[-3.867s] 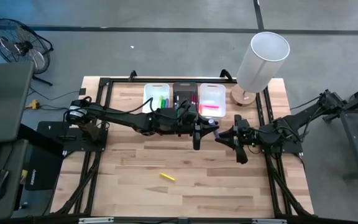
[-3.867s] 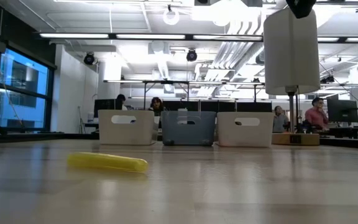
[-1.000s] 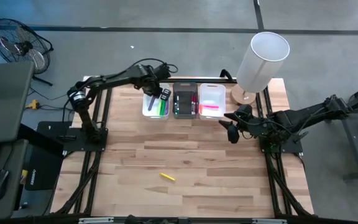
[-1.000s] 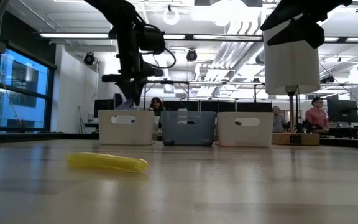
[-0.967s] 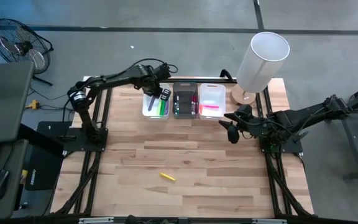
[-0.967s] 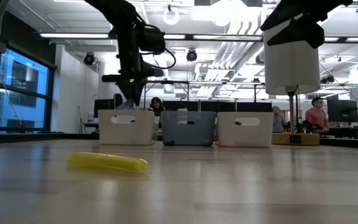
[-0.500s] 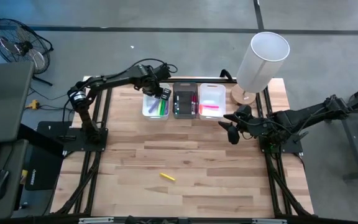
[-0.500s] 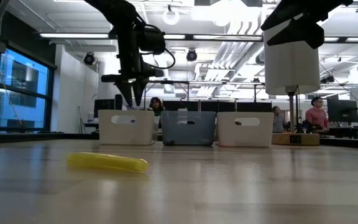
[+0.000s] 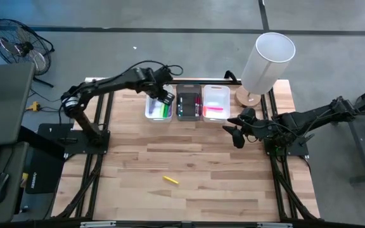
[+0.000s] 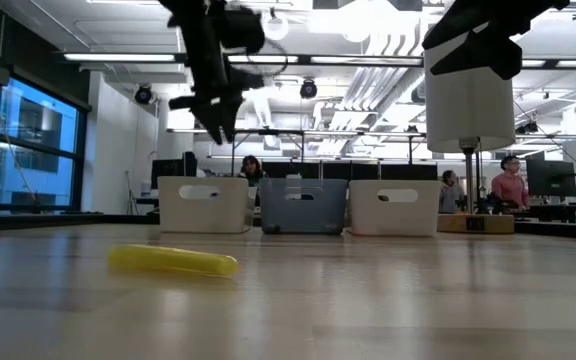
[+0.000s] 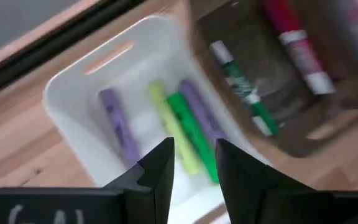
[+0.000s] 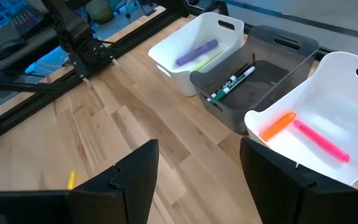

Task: Pick & Place Markers
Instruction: Put the yellow pen into the right white bin

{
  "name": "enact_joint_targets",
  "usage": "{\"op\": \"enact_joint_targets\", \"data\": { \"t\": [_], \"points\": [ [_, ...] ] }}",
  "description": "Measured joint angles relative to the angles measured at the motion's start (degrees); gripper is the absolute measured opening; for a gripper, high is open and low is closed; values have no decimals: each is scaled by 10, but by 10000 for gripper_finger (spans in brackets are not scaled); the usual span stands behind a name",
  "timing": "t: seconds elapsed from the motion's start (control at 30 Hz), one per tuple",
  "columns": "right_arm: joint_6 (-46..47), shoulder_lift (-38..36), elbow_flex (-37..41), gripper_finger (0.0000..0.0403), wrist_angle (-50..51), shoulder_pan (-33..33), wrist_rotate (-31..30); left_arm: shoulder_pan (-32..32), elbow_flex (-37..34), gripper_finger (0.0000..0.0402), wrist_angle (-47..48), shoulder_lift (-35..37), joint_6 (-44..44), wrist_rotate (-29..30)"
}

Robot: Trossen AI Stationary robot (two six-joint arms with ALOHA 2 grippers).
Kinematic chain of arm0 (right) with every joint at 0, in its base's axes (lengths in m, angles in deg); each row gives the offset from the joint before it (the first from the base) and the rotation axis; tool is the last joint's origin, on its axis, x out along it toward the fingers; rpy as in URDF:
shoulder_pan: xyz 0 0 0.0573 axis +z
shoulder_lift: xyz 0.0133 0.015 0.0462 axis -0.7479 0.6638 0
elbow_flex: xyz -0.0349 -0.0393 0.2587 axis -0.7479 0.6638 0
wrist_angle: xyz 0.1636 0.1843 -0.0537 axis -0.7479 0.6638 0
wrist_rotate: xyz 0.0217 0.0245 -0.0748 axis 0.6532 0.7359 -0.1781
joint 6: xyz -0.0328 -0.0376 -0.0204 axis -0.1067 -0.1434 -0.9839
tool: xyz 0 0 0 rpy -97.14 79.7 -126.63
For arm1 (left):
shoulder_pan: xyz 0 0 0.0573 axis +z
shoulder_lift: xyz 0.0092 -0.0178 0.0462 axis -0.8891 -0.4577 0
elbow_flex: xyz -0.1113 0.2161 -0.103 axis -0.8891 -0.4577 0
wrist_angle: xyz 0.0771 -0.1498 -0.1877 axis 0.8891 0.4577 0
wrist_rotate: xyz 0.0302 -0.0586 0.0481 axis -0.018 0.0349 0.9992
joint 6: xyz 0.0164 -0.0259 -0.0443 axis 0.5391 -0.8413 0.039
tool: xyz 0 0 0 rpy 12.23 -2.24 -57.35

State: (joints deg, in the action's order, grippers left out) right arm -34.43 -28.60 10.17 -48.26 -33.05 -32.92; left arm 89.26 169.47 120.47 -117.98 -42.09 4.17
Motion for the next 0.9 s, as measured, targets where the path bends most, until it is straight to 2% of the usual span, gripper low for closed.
{"op": "enact_joint_targets", "data": {
  "t": [0.43,0.73,0.9],
  "points": [
    [-12,0,0,215,17,0,62,-173,-2,114,11,84,10,34],
    [-40,0,0,215,18,0,131,-295,-1,114,8,86,43,16],
    [-53,0,0,215,28,1,169,-350,-1,114,6,86,16,11]
  ]
}}
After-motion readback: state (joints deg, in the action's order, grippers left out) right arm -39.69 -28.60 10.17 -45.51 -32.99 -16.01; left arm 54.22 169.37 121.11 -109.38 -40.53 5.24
